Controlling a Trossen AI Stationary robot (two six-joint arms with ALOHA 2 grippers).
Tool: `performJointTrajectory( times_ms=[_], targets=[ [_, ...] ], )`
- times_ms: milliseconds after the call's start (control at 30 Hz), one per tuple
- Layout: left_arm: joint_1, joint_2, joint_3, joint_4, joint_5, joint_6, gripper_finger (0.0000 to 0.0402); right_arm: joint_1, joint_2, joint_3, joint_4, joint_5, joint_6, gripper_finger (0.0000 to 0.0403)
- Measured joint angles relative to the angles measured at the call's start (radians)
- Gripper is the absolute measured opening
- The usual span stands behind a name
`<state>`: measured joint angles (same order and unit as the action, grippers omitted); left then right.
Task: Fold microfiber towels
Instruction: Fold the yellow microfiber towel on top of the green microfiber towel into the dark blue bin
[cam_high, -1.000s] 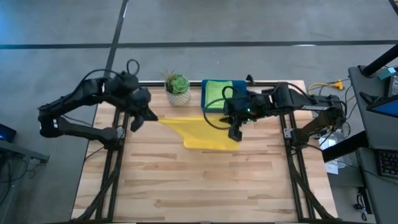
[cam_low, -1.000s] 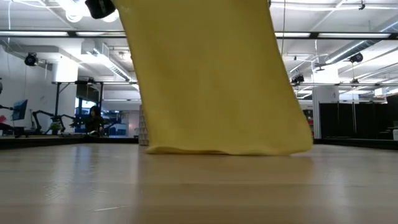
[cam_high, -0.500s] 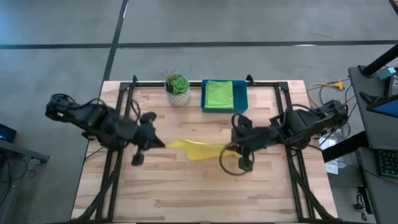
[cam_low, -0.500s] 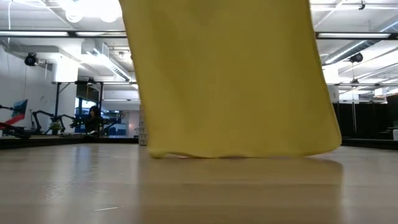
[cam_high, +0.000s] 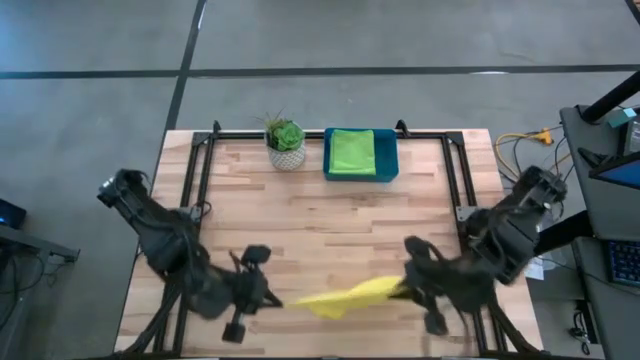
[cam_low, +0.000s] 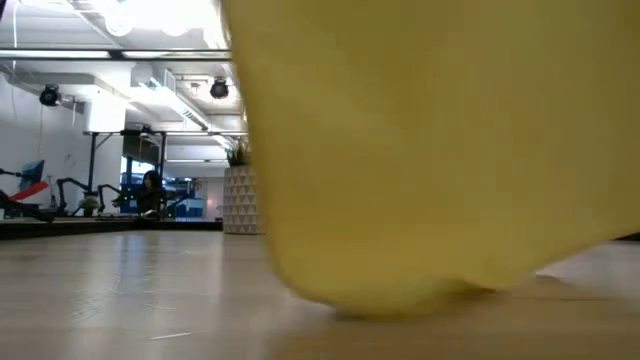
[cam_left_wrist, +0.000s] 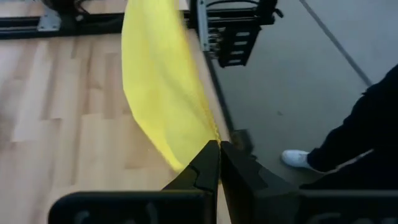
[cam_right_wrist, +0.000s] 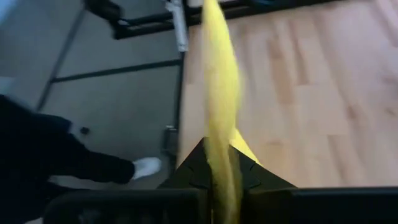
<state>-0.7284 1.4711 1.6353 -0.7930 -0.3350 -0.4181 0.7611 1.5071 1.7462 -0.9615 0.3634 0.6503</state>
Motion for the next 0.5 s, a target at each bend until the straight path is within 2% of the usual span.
performJointTrajectory(
  times_ms=[133, 333, 500],
  targets=[
    [-0.064, 0.061, 0.094, -0.002, -0.065, -0.090, 0.0000, 0.081, 0.022, 0.000, 0.092, 0.015, 0.063, 0.0009],
    [-0.160, 0.105, 0.233, -0.001, -0.262, -0.179, 0.0000, 0.134, 0.080, 0.001, 0.318, 0.015, 0.084, 0.0009],
    [-0.178, 0.119, 0.272, -0.010, -0.275, -0.230, 0.0000, 0.135, 0.133, 0.001, 0.338, 0.014, 0.092, 0.0009]
  ],
)
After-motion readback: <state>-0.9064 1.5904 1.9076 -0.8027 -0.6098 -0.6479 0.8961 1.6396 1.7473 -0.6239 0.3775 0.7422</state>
